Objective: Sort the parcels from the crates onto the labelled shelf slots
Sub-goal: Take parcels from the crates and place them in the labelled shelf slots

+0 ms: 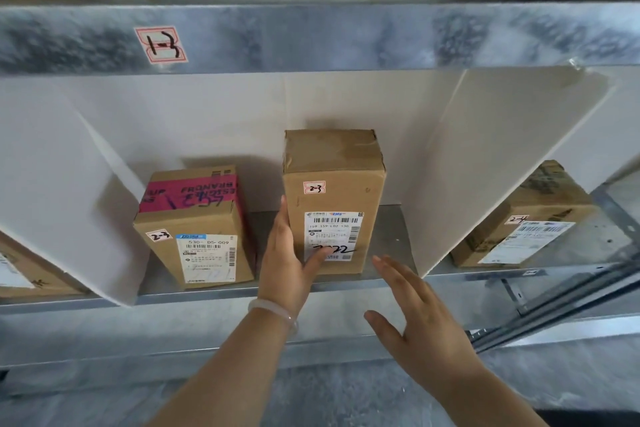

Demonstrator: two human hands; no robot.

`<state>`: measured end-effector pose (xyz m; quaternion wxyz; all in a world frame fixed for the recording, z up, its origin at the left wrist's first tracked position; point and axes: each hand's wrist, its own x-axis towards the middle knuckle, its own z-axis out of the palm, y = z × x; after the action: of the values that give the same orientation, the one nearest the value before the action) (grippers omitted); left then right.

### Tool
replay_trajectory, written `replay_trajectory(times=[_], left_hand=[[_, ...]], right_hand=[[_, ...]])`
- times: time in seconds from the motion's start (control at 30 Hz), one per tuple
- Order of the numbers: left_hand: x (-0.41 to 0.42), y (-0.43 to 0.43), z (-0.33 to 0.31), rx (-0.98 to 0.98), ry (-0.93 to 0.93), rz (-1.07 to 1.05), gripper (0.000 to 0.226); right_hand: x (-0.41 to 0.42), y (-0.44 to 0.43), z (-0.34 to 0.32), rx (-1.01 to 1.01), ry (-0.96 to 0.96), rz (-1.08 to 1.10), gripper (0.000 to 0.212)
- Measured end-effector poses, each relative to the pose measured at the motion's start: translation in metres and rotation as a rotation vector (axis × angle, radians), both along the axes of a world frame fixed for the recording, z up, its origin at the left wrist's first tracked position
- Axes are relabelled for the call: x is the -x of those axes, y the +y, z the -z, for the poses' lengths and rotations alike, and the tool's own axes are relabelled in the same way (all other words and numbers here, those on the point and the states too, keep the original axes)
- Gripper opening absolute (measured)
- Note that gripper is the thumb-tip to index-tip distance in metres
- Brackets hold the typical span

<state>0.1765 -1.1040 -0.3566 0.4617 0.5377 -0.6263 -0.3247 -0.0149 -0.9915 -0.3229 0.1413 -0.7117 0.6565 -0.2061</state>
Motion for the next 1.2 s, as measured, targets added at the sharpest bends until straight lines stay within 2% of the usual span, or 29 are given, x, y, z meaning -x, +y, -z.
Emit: replay_trajectory(times=[0.17,0.27,0.43,0.53,0.7,0.87,1.0,1.2], left_hand=[[-0.002,0.006,-0.004,0.006,-0.039,0.0,0.101],[-0.012,0.027,-0.01,0.046,-0.196,-0.003,0.107],[-0.051,0.088,-0.018,0.027,-0.431,-0.045,0.088],[-0.086,0.126,-0.028,0.007,-0.534,-0.119,0.087],[-0.169,0.188,-0.061,0.081,-0.68,-0.348,0.075],[-0.26,0.281,-0.092,0.068,-0.818,-0.55,0.07],[-0.337,0.386,-0.112,0.021,-0.929,-0.721,0.065],[-0.43,0.556,-0.132,-0.09,-0.95,-1.005,0.074]], right_hand=[[-0.003,0.003,-0.005,-0.013,0.008,-0.021,0.071],[-0.01,0.005,-0.013,-0.015,-0.005,-0.041,0.07],[-0.039,0.006,-0.022,0.018,0.054,-0.161,0.066],[-0.073,0.007,-0.028,0.034,0.026,-0.279,0.066],[-0.156,0.022,-0.041,0.045,0.072,-0.561,0.073],[-0.261,0.066,-0.064,0.121,0.052,-0.789,0.077],[-0.358,0.138,-0.082,0.185,-0.012,-0.981,0.078],[-0.493,0.264,-0.101,0.225,-0.099,-1.226,0.078]])
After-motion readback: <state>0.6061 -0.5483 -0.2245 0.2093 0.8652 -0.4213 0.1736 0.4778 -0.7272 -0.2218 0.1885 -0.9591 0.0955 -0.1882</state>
